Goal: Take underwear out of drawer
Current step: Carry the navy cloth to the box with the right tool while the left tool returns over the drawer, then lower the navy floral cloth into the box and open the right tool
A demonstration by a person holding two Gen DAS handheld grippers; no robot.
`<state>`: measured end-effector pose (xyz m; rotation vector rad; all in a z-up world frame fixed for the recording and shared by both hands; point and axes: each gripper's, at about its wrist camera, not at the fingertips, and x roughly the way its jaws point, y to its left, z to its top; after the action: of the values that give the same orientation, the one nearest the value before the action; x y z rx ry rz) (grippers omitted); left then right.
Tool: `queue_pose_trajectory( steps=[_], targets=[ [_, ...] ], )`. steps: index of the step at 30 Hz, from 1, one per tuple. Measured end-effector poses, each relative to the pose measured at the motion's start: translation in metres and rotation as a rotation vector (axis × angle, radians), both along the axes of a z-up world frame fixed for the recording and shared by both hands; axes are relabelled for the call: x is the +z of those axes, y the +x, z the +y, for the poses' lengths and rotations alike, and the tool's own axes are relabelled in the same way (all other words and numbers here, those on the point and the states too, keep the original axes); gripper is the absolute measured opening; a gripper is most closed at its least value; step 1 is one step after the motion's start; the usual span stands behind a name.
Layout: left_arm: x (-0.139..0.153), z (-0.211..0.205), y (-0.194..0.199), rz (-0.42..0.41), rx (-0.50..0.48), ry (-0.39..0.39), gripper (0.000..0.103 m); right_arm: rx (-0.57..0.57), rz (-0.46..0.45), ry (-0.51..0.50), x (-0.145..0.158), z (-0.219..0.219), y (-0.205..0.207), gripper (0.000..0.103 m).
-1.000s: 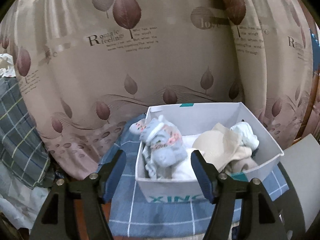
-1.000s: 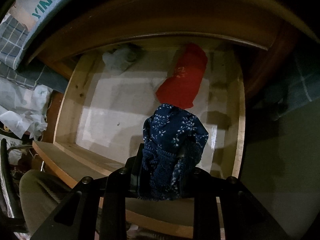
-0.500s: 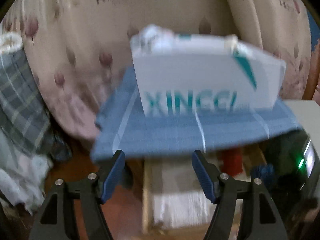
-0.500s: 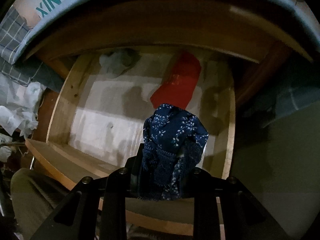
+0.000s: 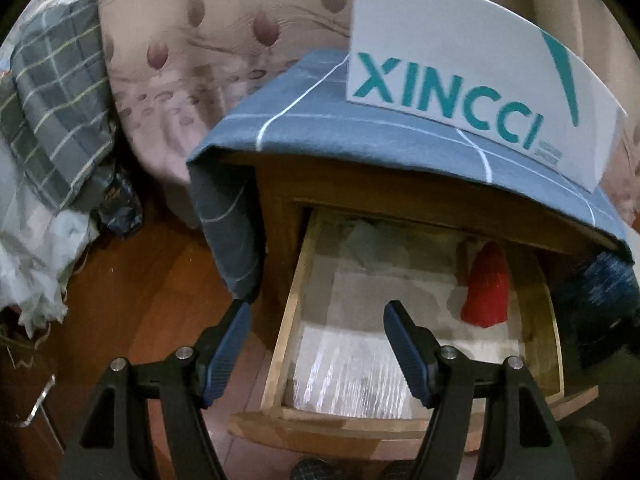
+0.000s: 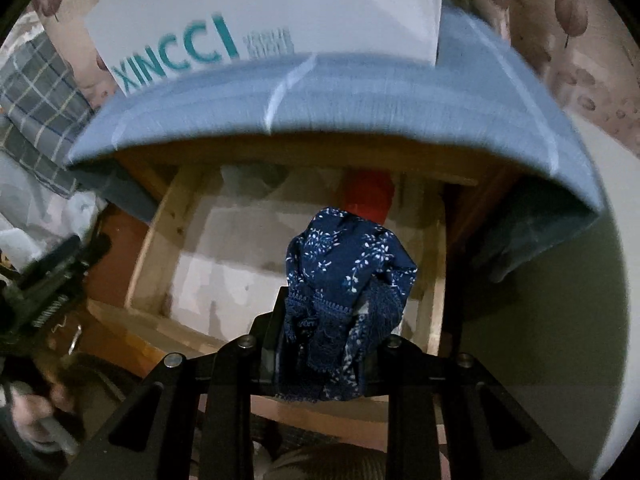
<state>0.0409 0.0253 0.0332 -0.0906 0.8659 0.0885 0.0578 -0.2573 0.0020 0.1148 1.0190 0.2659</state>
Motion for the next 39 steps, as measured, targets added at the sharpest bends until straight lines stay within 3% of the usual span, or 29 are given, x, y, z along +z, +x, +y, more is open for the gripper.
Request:
queue_pose_trajectory(
  steps=[8,11,17,22,29,39],
  targets=[
    [-0.001,0.022,-0.001,-0.002,0.082,-0.088,0.071,0.012,-0.182,0.018,0.110,-0.009,0.004,0.023],
    [-0.001,0.023,-0.001,-0.002,0.084,-0.088,0.071,0.012,-0.265,0.016,0.157,-0.009,0.013,0.023],
    [0.003,0.024,-0.007,-0.024,0.108,-0.075,0.071,-0.005,-0.348,-0.002,0.216,-0.003,0.050,0.024],
    [0.004,0.033,-0.008,-0.036,0.138,-0.093,0.071,-0.019,-0.329,-0.089,0.221,0.008,0.090,0.024],
    [0.002,0.045,-0.009,-0.033,0.169,-0.137,0.071,-0.075,-0.196,-0.154,0.181,0.008,0.141,0.025],
    [0.001,0.044,-0.008,-0.037,0.154,-0.140,0.071,-0.049,-0.110,-0.199,0.136,0.015,0.158,0.025]
  ],
)
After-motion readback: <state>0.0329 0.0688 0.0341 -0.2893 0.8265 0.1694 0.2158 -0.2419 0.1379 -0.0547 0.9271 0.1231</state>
